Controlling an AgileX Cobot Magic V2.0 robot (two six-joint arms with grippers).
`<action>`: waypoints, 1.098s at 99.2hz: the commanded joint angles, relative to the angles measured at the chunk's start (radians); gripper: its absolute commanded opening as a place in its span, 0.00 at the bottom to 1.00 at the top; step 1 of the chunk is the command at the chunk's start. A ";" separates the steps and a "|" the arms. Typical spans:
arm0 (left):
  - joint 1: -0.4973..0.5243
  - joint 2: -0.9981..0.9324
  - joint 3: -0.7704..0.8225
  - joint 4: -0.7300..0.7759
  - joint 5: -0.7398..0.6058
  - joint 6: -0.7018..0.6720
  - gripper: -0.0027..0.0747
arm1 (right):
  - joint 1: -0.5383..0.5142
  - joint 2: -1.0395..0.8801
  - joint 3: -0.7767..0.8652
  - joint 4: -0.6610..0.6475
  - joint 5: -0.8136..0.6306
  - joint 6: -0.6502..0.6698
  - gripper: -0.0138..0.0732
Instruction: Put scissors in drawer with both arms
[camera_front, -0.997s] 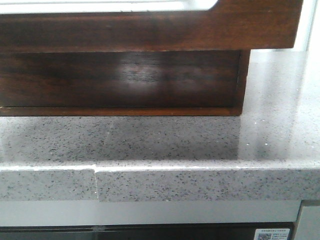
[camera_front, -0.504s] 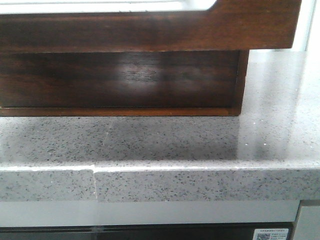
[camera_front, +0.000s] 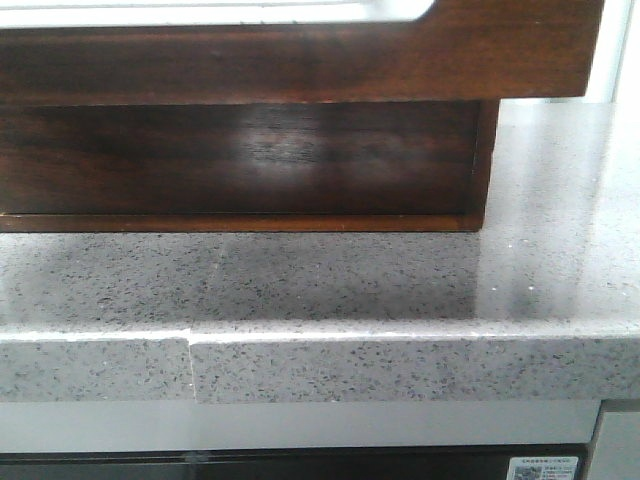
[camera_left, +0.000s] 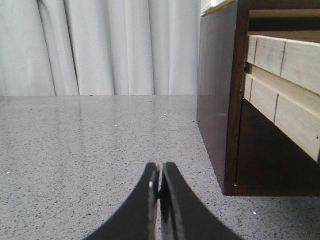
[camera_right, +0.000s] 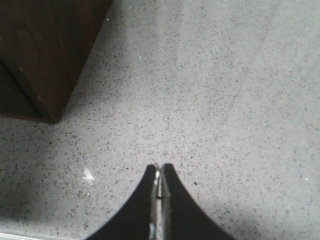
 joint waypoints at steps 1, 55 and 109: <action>-0.005 -0.033 0.036 -0.001 -0.083 -0.011 0.01 | -0.007 0.002 -0.027 -0.021 -0.060 -0.004 0.08; -0.004 -0.033 0.036 -0.001 -0.083 -0.011 0.01 | -0.076 -0.151 0.117 -0.031 -0.183 -0.004 0.08; -0.004 -0.033 0.036 -0.001 -0.083 -0.011 0.01 | -0.280 -0.699 0.713 0.016 -0.713 -0.004 0.08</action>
